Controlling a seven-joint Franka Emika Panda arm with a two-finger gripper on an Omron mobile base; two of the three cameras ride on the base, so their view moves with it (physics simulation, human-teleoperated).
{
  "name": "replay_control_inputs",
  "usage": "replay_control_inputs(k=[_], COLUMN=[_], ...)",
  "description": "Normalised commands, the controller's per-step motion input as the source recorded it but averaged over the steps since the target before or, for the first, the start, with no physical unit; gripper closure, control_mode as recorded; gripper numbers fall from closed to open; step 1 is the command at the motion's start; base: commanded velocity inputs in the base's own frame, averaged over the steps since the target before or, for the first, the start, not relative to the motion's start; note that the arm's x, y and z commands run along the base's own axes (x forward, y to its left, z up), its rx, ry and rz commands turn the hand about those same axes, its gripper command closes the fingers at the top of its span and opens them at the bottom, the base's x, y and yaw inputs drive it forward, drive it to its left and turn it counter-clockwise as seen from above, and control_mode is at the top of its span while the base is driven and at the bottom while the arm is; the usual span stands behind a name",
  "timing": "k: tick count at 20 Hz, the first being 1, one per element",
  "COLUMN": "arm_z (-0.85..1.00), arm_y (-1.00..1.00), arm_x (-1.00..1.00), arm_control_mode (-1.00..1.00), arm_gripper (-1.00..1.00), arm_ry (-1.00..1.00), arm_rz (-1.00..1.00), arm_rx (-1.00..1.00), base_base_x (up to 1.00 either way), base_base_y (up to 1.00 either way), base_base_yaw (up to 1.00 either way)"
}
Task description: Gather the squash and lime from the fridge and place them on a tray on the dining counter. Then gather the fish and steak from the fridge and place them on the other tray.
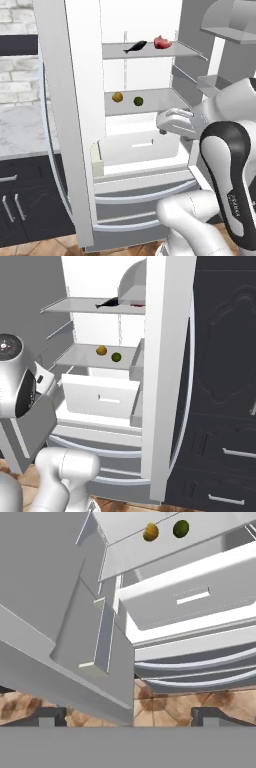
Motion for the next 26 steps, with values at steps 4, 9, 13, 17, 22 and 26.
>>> replay_control_inputs(k=[4, 9, 13, 17, 22, 26], arm_z=[-0.01, -0.11, -0.24, -0.2, -0.08, -0.08], arm_y=[-0.21, -0.32, -0.24, -0.05, -0.12, -0.2], arm_x=[0.67, 0.47, 0.55, 0.73, 0.7, 0.78], arm_control_mode=[-1.0, -1.0, -1.0, -1.0, -1.0, -1.0], arm_gripper=[-1.0, -1.0, -1.0, -1.0, -1.0, -1.0], arm_ry=[0.04, 0.01, -0.03, -0.01, 0.01, 0.04], arm_rz=[0.0, 0.0, 0.0, 0.0, 0.0, 0.0], arm_rx=[-0.15, -0.11, -0.12, -0.14, -0.1, -0.02], base_base_x=[0.0, 0.0, 0.0, 0.0, 0.0, 0.0], base_base_y=[0.0, 0.0, 0.0, 0.0, 0.0, 0.0], base_base_yaw=[0.0, 0.0, 0.0, 0.0, 0.0, 0.0])
